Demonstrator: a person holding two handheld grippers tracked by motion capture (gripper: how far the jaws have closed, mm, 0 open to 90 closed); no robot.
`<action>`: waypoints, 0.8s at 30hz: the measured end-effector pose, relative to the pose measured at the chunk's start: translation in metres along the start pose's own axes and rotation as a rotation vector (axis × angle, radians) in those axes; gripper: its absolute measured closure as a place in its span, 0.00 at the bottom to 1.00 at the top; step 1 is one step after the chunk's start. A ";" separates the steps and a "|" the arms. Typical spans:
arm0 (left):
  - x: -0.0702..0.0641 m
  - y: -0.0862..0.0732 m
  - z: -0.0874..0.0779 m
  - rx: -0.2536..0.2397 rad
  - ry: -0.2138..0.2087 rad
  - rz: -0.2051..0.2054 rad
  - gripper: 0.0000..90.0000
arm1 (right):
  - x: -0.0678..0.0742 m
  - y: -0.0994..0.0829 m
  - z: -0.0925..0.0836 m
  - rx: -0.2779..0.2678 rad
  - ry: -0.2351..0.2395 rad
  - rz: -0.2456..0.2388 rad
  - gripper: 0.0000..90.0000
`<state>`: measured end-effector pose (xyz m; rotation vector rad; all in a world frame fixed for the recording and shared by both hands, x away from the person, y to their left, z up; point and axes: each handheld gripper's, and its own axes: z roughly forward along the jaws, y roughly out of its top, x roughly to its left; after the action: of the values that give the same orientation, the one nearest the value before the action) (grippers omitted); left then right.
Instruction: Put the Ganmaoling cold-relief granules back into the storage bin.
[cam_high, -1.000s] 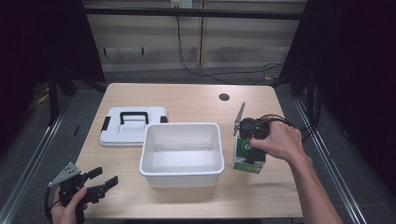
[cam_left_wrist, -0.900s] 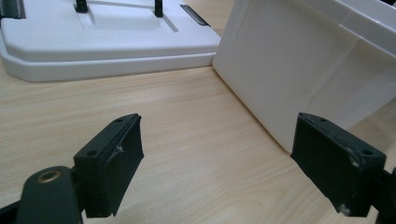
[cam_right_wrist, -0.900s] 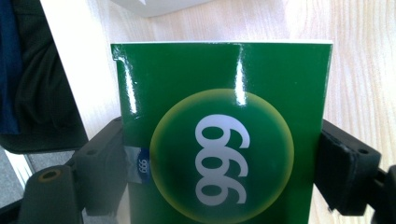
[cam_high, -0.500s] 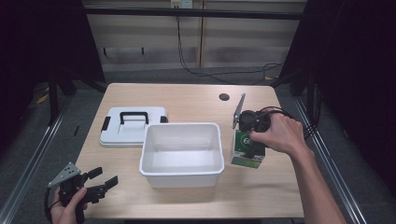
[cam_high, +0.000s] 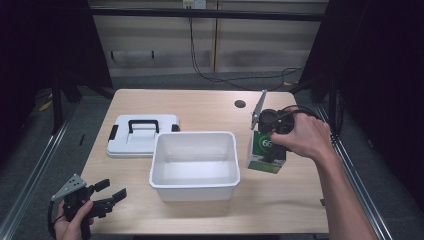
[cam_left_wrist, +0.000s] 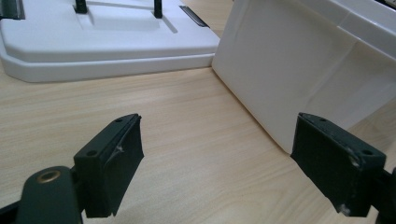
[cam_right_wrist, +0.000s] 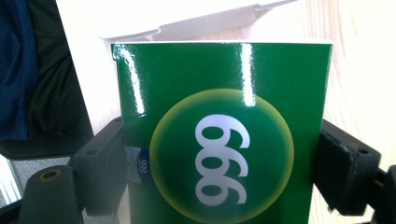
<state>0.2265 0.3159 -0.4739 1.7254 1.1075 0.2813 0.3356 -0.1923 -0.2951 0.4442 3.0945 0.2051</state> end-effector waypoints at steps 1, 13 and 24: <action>0.000 0.000 0.000 0.000 0.000 0.001 0.18 | 0.000 0.000 -0.002 0.003 0.000 0.005 0.18; 0.000 0.000 0.001 0.003 -0.004 0.000 0.18 | 0.000 0.006 -0.025 0.007 0.002 -0.001 0.18; 0.000 0.000 0.000 0.000 -0.006 0.001 0.18 | 0.003 0.026 -0.033 0.004 -0.015 -0.029 0.18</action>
<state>0.2265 0.3153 -0.4740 1.7260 1.1026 0.2762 0.3394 -0.1716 -0.2587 0.3992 3.0852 0.1951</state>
